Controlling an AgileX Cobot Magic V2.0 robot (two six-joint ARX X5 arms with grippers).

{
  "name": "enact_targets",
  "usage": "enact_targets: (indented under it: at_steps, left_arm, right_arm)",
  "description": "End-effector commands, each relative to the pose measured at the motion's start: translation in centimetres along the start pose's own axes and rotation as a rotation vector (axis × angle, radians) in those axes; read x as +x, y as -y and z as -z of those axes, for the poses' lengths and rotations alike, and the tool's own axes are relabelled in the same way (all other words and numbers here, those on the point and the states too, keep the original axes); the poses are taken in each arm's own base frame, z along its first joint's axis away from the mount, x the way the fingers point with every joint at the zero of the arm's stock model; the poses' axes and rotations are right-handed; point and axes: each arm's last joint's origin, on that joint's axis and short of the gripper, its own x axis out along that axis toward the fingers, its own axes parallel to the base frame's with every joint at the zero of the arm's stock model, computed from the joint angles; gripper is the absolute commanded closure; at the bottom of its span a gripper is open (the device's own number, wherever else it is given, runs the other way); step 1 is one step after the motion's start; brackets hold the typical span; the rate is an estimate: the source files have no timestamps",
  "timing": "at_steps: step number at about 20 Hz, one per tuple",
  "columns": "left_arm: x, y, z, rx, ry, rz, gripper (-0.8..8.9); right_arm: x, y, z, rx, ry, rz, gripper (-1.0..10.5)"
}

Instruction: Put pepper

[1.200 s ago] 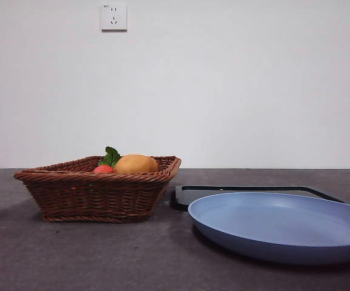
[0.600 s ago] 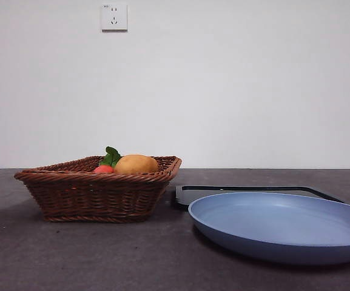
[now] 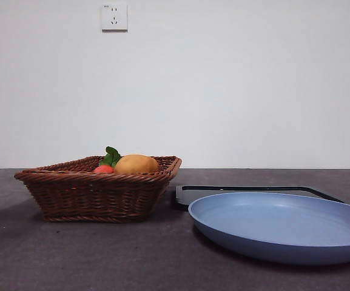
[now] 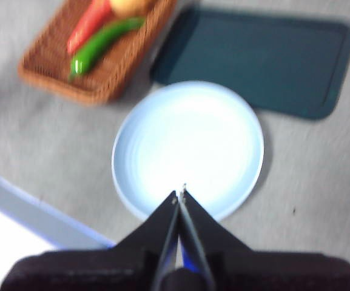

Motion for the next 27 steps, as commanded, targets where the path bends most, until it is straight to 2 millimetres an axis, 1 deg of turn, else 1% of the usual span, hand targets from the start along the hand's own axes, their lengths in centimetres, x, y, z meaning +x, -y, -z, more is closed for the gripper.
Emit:
enact_targets:
  at_steps: [1,4,5,7,8,9,13,15,17,19,22,27]
  left_arm:
    - [-0.1,0.2,-0.3,0.061,0.005,0.006,8.07]
    - [-0.1,0.2,-0.3,0.061,0.005,0.007,7.94]
    - [-0.1,0.2,-0.3,0.060,0.005,0.008,7.48]
    - [-0.1,0.2,-0.4,0.061,0.006,0.007,5.35]
    - [-0.1,0.2,-0.4,0.061,0.007,0.008,4.58]
    - [-0.1,0.2,-0.4,0.060,0.006,0.007,4.49]
    - [-0.1,0.2,-0.4,0.058,0.007,0.008,4.50]
    - [-0.1,0.2,-0.4,0.058,0.008,0.009,4.50]
    - [-0.1,0.2,-0.4,0.058,0.008,0.010,4.50]
    - [-0.1,0.2,-0.4,0.059,0.008,0.010,4.50]
    - [-0.1,0.2,-0.4,0.060,0.010,0.010,4.50]
    - [-0.1,0.2,-0.4,0.064,0.014,0.009,4.50]
  right_arm:
    - [-0.2,-0.2,-0.2,-0.039,-0.002,-0.005,9.4]
    - [-0.2,-0.2,-0.2,-0.031,-0.002,-0.005,9.3]
    - [-0.2,-0.2,-0.3,-0.027,-0.002,-0.005,8.8]
    - [-0.2,-0.2,-0.3,-0.009,-0.003,-0.004,7.2]
    - [-0.1,-0.1,-0.3,0.012,-0.009,-0.003,6.5]
    - [0.0,0.0,-0.4,0.021,-0.016,-0.002,6.3]
    - [0.9,0.4,-0.7,0.039,-0.056,-0.005,6.2]
    - [1.7,0.8,-1.2,0.052,-0.081,-0.007,6.2]
    - [3.1,1.5,-1.8,0.070,-0.123,-0.001,6.2]
    - [4.8,2.4,-2.4,0.087,-0.174,0.030,6.2]
    - [8.2,4.0,-3.3,0.115,-0.247,0.033,6.2]
    - [14.0,6.7,-3.8,0.149,-0.349,0.050,6.2]
